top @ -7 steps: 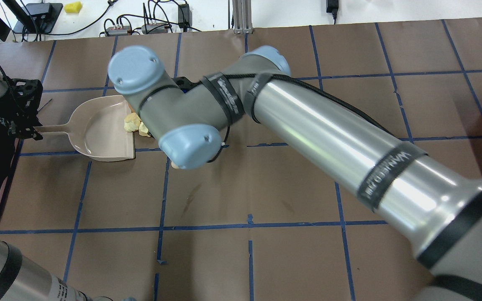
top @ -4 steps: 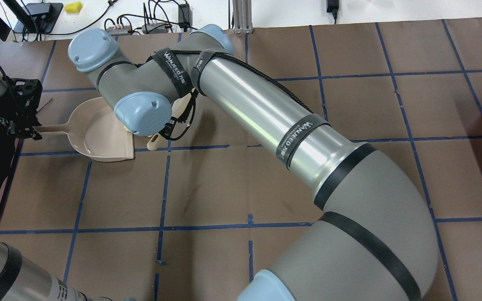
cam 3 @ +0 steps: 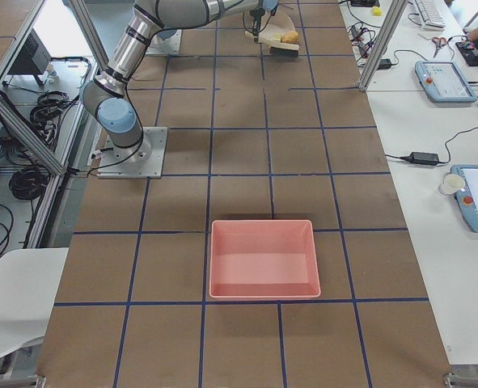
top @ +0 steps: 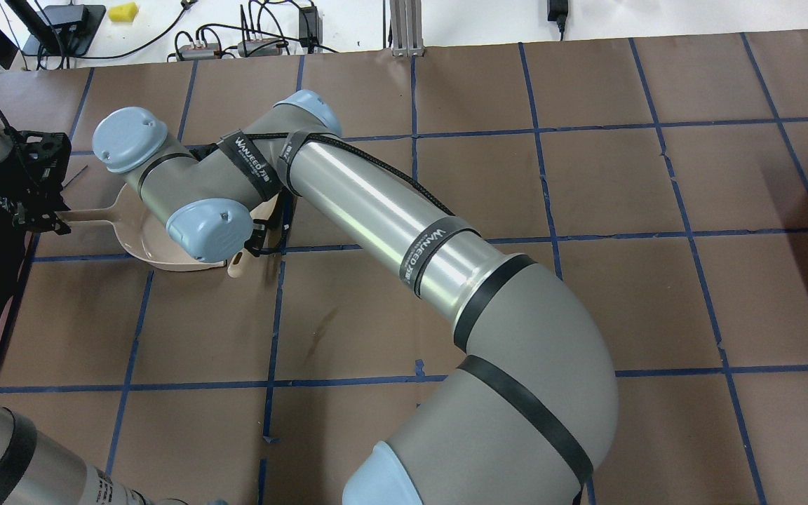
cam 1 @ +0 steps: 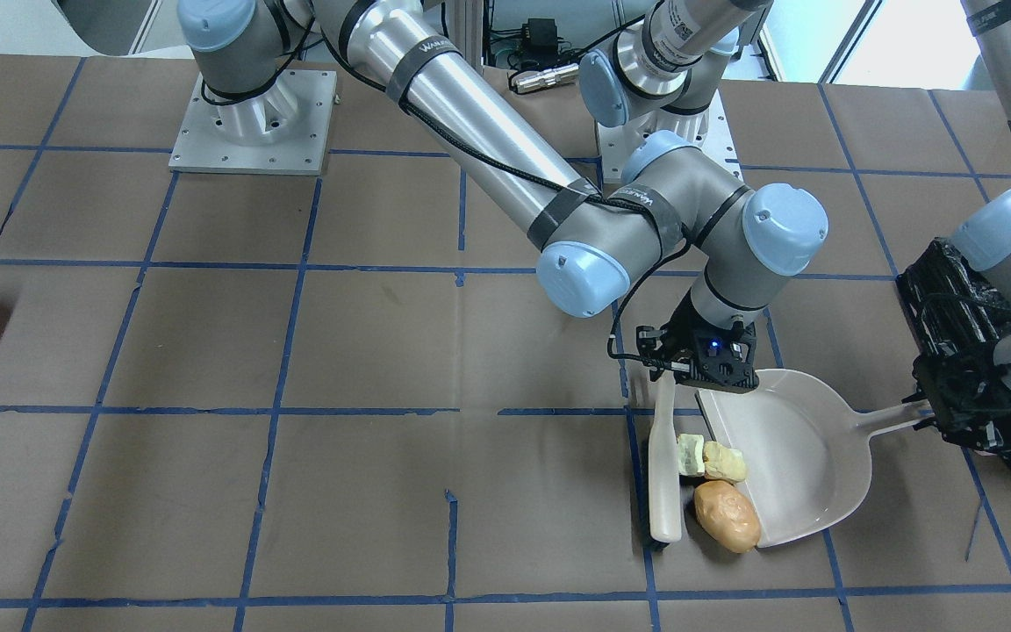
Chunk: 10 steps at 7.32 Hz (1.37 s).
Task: Sweep and dump trash in nearest bin
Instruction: 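Sweep the potato and bread into the dustpan with the right gripper's brush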
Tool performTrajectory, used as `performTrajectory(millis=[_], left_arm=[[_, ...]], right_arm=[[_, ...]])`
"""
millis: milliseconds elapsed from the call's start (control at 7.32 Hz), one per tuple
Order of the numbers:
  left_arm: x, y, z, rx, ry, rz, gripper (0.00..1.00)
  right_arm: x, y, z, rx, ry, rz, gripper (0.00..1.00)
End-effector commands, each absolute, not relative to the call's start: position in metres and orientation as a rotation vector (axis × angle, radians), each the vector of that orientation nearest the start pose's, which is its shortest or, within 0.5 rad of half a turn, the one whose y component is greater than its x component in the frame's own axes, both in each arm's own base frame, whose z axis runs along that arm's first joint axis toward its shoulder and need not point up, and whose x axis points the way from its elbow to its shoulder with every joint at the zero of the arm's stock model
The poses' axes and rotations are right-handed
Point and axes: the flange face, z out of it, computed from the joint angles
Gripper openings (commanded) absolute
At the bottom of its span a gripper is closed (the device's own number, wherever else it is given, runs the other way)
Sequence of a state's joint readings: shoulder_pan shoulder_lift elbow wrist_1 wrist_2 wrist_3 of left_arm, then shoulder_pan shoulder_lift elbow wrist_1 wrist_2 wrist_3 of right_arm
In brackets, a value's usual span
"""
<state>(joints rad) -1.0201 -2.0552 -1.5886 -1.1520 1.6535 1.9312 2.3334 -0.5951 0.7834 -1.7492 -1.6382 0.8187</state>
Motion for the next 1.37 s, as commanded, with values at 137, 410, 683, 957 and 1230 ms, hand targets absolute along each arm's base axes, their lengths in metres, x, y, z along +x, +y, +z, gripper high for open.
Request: performTrajectory(millis=[137, 410, 683, 957, 1230], left_arm=[[0.225, -0.605, 0.244, 2.036, 2.453, 0.167, 0.12], [0.224, -0.604, 0.243, 2.035, 2.455, 0.168, 0.12], [0.224, -0.604, 0.242, 2.042, 2.453, 0.164, 0.12], [0.221, -0.599, 0.235, 2.049, 2.469, 0.161, 0.12], [0.221, -0.599, 0.237, 2.043, 2.469, 0.162, 0.12]], right_arm=[[0.691, -0.523, 0.223, -0.462, 3.021, -0.142, 0.00], [0.712, -0.500, 0.230, -0.603, 2.935, -0.145, 0.00], [0.726, -0.477, 0.237, -0.625, 2.927, -0.144, 0.00], [0.713, -0.468, 0.268, -0.615, 2.973, -0.096, 0.00], [0.699, -0.464, 0.286, -0.612, 3.024, -0.070, 0.00]])
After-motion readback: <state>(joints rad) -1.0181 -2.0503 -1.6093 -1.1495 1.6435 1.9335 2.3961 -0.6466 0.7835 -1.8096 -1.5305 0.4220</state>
